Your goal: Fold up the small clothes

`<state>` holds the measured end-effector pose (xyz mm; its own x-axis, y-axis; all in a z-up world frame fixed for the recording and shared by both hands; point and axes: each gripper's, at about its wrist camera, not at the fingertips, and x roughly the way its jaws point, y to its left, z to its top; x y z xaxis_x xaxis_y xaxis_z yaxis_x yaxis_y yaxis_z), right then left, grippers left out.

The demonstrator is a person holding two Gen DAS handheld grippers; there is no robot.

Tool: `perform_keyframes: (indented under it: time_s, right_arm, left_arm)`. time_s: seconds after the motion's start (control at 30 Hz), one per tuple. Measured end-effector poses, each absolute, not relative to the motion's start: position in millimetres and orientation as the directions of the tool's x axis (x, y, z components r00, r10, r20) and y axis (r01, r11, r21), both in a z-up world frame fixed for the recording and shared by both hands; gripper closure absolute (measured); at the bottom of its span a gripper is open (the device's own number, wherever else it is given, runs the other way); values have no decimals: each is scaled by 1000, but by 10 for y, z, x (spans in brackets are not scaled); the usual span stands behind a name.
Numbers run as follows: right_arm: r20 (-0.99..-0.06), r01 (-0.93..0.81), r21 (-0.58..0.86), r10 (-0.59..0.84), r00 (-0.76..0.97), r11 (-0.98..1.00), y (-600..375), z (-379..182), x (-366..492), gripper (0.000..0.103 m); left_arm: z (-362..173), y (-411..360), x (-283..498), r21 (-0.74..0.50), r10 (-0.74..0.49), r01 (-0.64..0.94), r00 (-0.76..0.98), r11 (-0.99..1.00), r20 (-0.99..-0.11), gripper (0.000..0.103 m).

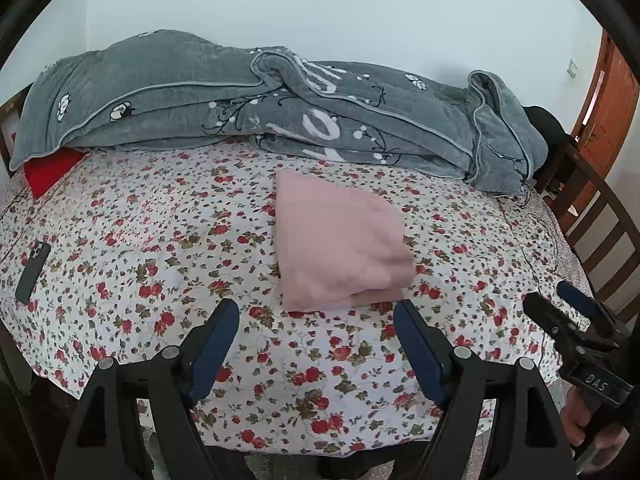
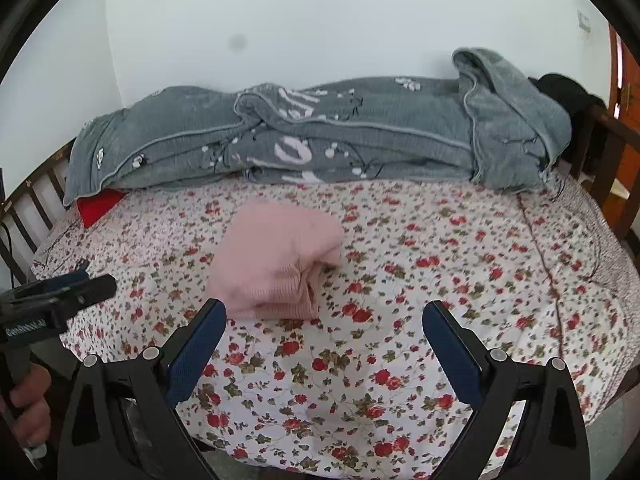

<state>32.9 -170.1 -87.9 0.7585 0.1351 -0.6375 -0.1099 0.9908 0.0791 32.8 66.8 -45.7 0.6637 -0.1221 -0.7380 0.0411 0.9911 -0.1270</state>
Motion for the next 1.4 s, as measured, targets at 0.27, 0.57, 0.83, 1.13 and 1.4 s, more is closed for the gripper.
perform_keyframes:
  time_s: [0.27, 0.57, 0.83, 1.13, 1.4]
  right_arm:
    - [-716, -138, 164, 214, 665, 977, -1609, -1603, 893, 42]
    - [-710, -177, 291, 336, 619, 940, -1332, -2082, 1643, 44]
    - [-623, -229, 381, 431, 653, 896, -1388, -2133, 1664, 96]
    - [-701, -177, 300, 342, 626, 938, -1327, -2506, 1694, 93]
    - [-736, -161, 138, 210, 644, 977, -1410, -1954, 1386, 65]
  left_arm:
    - [-851, 868, 655, -125, -112, 22, 623, 992, -774, 24]
    - [-1123, 1050, 994, -94, -78, 4, 588, 996, -805, 24]
    - [-1226, 1109, 1062, -105, -93, 12, 574, 994, -814, 24]
    - [-1253, 1099, 1052, -119, -110, 21, 566, 993, -817, 25]
    - [-986, 913, 919, -131, -141, 61, 603, 989, -785, 24]
